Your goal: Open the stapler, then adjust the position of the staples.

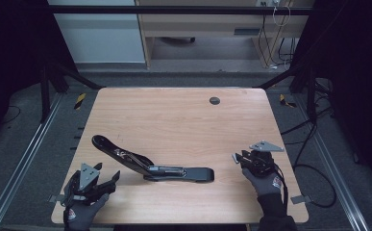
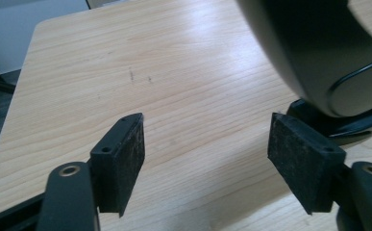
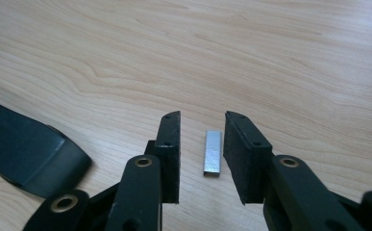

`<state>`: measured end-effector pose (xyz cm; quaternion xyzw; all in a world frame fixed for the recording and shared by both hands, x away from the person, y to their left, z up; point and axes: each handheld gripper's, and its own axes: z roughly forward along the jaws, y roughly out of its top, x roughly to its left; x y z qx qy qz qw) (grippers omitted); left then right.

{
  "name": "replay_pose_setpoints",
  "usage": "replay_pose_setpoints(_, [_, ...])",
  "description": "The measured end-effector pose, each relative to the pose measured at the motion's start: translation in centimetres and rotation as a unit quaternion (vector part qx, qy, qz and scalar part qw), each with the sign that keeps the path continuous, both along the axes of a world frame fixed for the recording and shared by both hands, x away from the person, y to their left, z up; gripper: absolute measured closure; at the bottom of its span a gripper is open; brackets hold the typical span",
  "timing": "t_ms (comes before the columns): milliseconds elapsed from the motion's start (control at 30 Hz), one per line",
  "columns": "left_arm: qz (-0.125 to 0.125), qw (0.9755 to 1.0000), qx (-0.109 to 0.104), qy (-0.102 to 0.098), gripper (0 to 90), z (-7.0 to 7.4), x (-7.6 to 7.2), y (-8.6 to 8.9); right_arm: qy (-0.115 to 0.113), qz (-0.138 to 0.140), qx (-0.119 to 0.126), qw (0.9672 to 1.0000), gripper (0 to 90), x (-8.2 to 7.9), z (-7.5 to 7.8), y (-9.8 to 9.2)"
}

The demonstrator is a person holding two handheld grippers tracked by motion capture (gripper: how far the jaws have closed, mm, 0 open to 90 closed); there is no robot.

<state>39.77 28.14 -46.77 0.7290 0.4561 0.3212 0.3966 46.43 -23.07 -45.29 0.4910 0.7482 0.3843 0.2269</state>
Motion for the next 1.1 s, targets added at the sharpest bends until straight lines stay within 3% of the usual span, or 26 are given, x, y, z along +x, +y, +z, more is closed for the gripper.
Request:
replay_pose_setpoints(167, [0.013, 0.9999, -0.002, 0.007, 33.1, -0.4, 0.2, 0.5, 0.017, -0.003, -0.013, 0.9998, 69.5, 0.7, -0.5, -0.1])
replay_pose_setpoints(233, [0.021, 0.9997, 0.001, 0.01, 36.5, -0.8, 0.4, 0.6, 0.037, -0.002, -0.018, 0.9991, 69.9, 1.3, -0.9, -0.1])
replay_pose_setpoints(533, [0.035, 0.9991, 0.018, 0.015, 46.7, -1.3, 0.5, 0.8, 0.065, -0.003, -0.042, 0.997, 71.4, 3.0, -2.2, 0.7])
replay_pose_setpoints(767, [0.031, 0.9988, 0.037, 0.007, 51.2, -1.3, 0.5, 0.9, 0.075, -0.007, -0.046, 0.9961, 73.5, 3.9, -2.7, 0.9])
replay_pose_setpoints(967, [0.022, 0.9993, 0.026, 0.011, 53.4, -1.4, 0.5, 1.0, 0.084, -0.003, -0.043, 0.9956, 75.1, 4.4, -3.3, 1.2])
replay_pose_setpoints(1100, [0.031, 0.9992, 0.023, 0.016, 51.5, -1.5, 0.6, 1.2, 0.084, -0.004, -0.058, 0.9947, 77.9, 4.8, -3.8, 1.2])
